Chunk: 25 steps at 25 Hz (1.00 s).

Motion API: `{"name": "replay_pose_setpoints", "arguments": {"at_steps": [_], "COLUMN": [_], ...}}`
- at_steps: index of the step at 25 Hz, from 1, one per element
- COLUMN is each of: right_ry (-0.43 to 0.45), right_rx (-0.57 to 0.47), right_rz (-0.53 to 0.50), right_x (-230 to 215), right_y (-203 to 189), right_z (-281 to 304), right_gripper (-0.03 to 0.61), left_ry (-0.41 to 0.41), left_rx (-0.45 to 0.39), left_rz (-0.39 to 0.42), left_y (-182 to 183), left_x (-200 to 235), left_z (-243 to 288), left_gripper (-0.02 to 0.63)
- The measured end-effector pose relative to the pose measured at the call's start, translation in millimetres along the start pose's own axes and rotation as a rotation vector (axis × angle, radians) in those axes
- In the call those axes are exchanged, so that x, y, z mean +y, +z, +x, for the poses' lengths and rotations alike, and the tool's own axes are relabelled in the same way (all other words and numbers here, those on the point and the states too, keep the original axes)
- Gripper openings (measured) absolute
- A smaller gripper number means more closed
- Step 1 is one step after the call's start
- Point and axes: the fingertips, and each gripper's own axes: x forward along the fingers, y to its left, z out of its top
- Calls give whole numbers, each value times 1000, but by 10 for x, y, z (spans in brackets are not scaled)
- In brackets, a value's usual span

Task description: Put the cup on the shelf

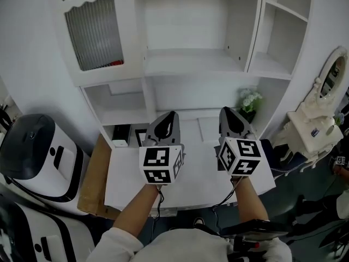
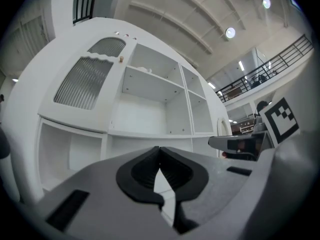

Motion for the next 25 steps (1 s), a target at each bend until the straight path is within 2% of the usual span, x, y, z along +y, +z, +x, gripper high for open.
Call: {"name": "replay_pose_setpoints", "arguments": {"at_steps": [6,15,25], "right_ry": [19,73,109], "right_rx": [6,50,69], "right_rz": [64,56,27], "right_x": [-71,-265,-305], "right_y": [-54,-182,-276], "right_z": [-61,-298,-537], "right_gripper": [25,25,25], "left_ry": [33,146,173], "left_rx": [3,9,54], "left_rz": [-31,-5,2], "left_y": [-79,-212,-342], "left_x": [20,-156,-371], "left_z": [-92,-274,-413], "left_gripper": [8,8,8]}}
